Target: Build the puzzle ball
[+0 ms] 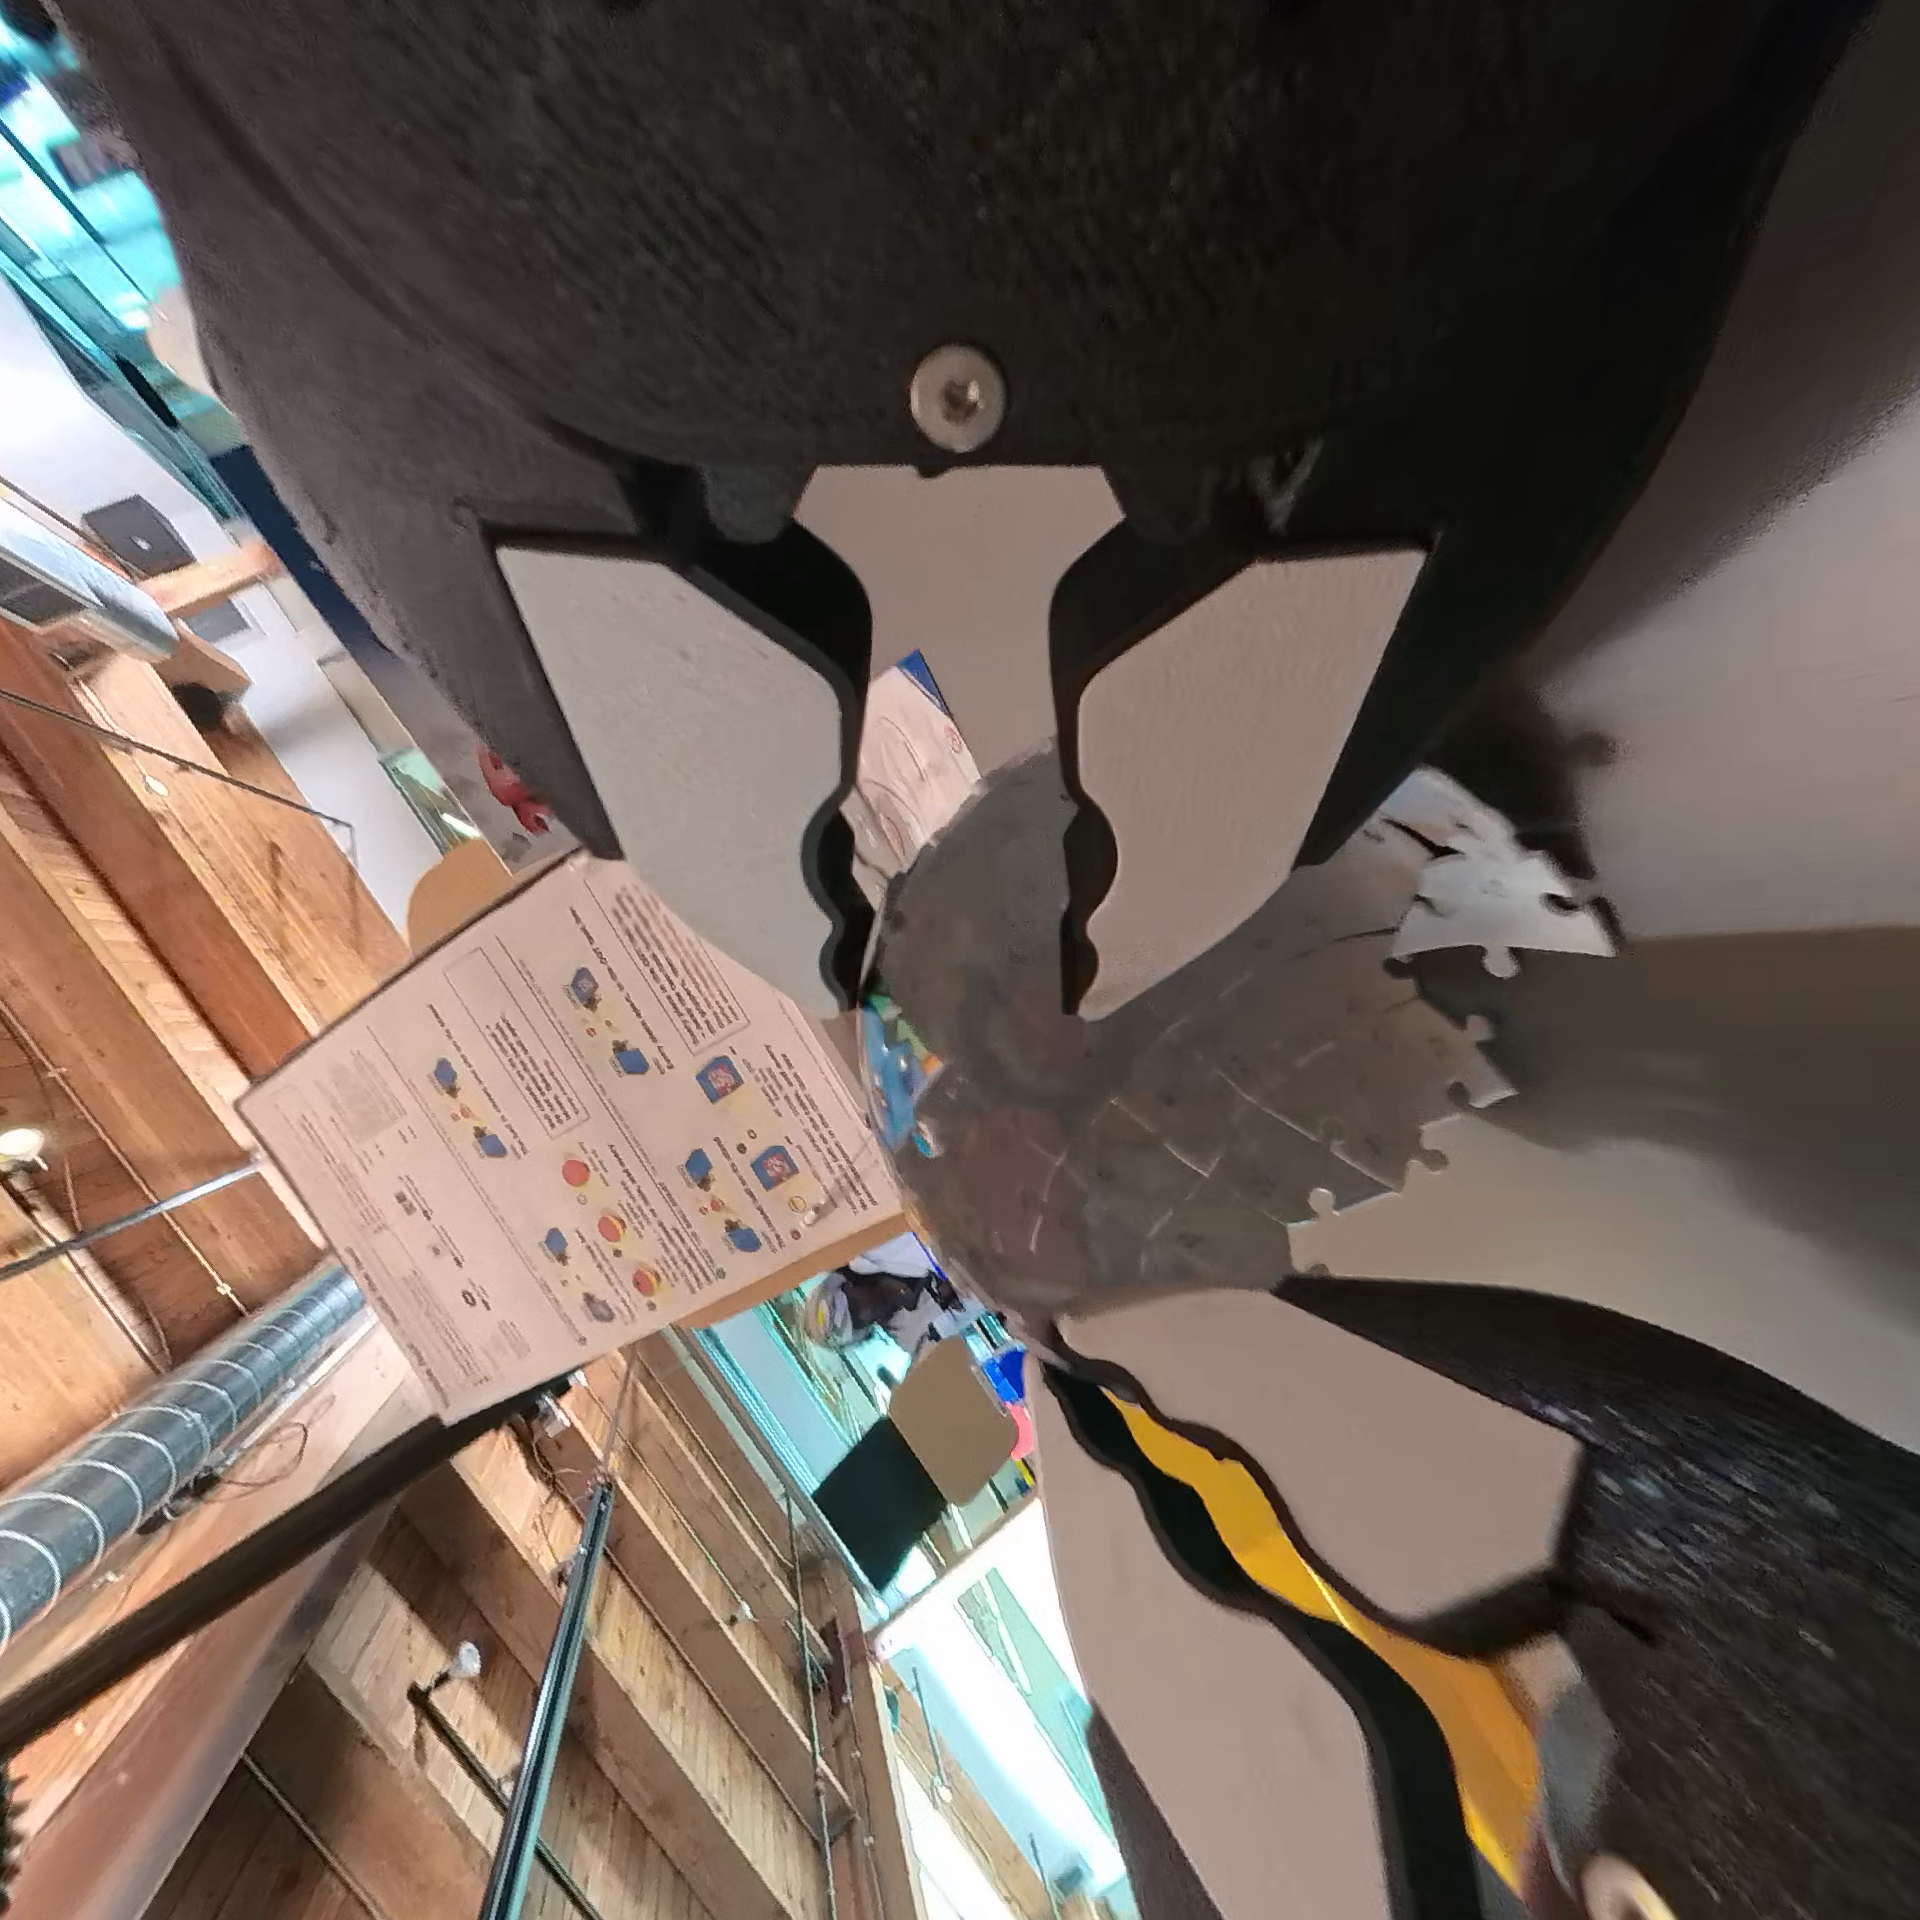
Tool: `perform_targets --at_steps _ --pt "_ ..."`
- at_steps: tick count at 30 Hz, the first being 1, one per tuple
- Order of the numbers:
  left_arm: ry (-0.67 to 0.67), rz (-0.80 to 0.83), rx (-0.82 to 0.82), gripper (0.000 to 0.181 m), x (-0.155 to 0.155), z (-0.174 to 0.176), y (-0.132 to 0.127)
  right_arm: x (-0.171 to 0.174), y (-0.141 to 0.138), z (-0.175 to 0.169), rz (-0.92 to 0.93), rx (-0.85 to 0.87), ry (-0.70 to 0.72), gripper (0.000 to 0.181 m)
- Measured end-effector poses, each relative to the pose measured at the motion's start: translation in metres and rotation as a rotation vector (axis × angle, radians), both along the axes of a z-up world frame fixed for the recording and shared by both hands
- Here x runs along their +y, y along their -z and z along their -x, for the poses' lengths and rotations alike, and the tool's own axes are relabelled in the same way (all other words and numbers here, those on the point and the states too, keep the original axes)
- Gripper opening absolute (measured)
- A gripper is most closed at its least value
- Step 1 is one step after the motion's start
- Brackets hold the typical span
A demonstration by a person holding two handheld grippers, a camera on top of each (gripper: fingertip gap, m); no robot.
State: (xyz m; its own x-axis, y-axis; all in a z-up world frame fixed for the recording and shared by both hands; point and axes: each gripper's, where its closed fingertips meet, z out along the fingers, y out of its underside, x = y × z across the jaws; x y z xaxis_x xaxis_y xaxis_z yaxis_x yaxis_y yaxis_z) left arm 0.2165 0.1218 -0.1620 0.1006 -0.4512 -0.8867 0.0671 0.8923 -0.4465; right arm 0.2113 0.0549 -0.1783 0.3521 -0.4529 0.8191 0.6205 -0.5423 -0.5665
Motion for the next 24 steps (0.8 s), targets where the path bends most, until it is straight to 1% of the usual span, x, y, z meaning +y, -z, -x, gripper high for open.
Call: perform_targets --at_steps 2,5,7,10,12,14,17,19,24 --pt "0.008 -0.016 -0.018 0.002 -0.002 0.002 -0.001 -0.001 -0.002 0.011 -0.015 0.002 -0.042 0.040" --pt "0.020 -0.056 -0.046 0.002 -0.007 0.004 -0.001 -0.005 -0.018 0.023 -0.082 -0.024 -0.098 0.042" --pt "0.019 -0.080 -0.060 0.002 -0.008 0.005 -0.001 -0.006 -0.022 0.022 -0.076 -0.045 -0.092 0.044" --pt "0.018 -0.108 -0.077 0.002 -0.009 0.007 -0.002 -0.004 -0.017 0.014 -0.018 -0.056 -0.054 0.045" --pt "0.012 -0.128 -0.088 0.002 -0.010 0.008 -0.002 0.000 -0.018 0.014 -0.033 -0.045 -0.056 0.044" --pt "0.003 -0.148 -0.098 0.002 -0.010 0.009 -0.002 0.002 -0.021 0.013 -0.034 -0.059 -0.029 0.044" --pt "-0.003 -0.191 -0.119 0.002 -0.014 0.010 -0.003 0.007 -0.026 0.011 0.031 -0.144 0.013 0.040" --pt "-0.015 -0.210 -0.125 0.003 -0.014 0.011 -0.003 0.010 -0.029 0.013 0.036 -0.165 0.025 0.036" --pt "-0.018 -0.233 -0.139 0.003 -0.015 0.013 -0.003 0.012 -0.032 0.018 0.061 -0.247 0.012 0.021"
